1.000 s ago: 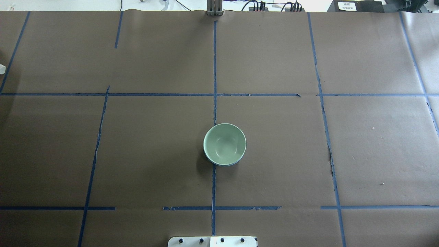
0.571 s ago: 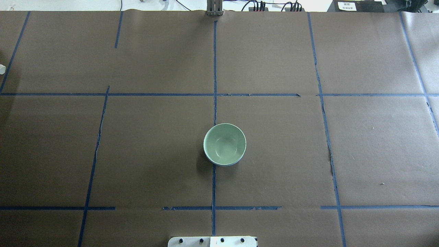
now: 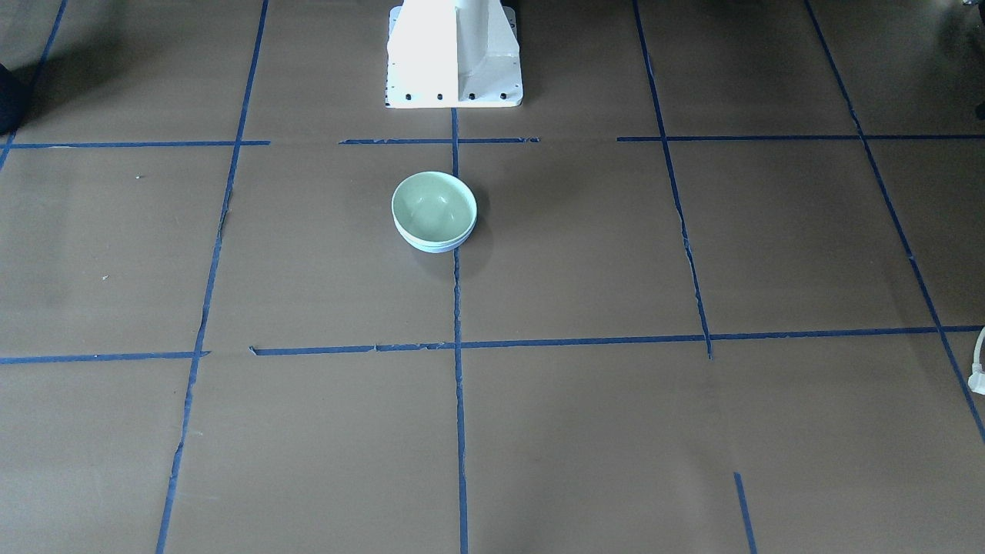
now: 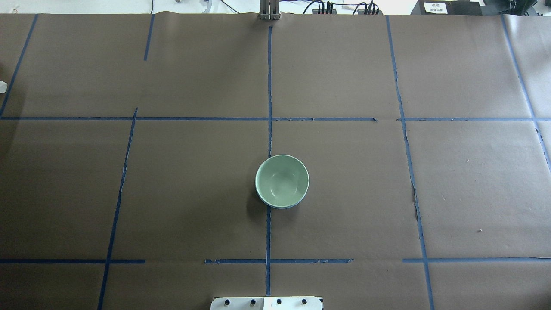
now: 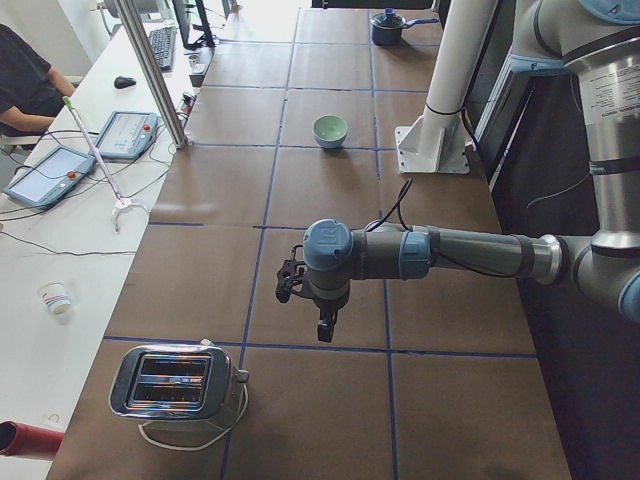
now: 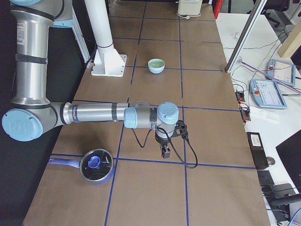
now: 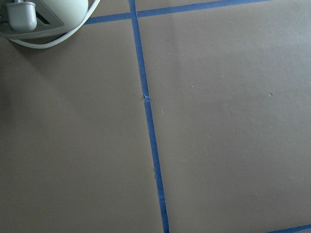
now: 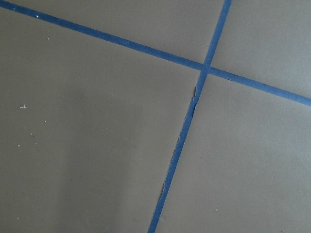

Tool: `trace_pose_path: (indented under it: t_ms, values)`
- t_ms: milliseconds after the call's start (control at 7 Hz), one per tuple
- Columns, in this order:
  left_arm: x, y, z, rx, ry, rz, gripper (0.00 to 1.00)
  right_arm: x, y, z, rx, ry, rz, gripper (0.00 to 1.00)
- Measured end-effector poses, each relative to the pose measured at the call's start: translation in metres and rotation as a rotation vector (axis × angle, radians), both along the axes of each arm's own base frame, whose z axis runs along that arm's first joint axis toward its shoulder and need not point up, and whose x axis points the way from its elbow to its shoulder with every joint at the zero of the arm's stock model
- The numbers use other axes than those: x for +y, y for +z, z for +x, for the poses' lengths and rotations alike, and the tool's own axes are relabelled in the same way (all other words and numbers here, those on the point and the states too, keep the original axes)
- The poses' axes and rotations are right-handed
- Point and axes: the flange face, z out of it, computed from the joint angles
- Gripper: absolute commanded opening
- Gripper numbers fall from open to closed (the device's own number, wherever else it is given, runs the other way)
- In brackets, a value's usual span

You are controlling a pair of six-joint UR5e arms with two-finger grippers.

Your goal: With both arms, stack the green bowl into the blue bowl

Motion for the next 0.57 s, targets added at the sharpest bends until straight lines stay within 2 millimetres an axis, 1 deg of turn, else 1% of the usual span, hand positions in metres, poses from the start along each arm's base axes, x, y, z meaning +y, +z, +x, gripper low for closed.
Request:
trace_pose_path:
  t_ms: [571]
  values:
    - [0.0015,0.001,0.0,-0.001,0.0,-0.003,1.0,0.0063,-0.0015,-0.0011,-0.02,-0.002,0.001,1.0]
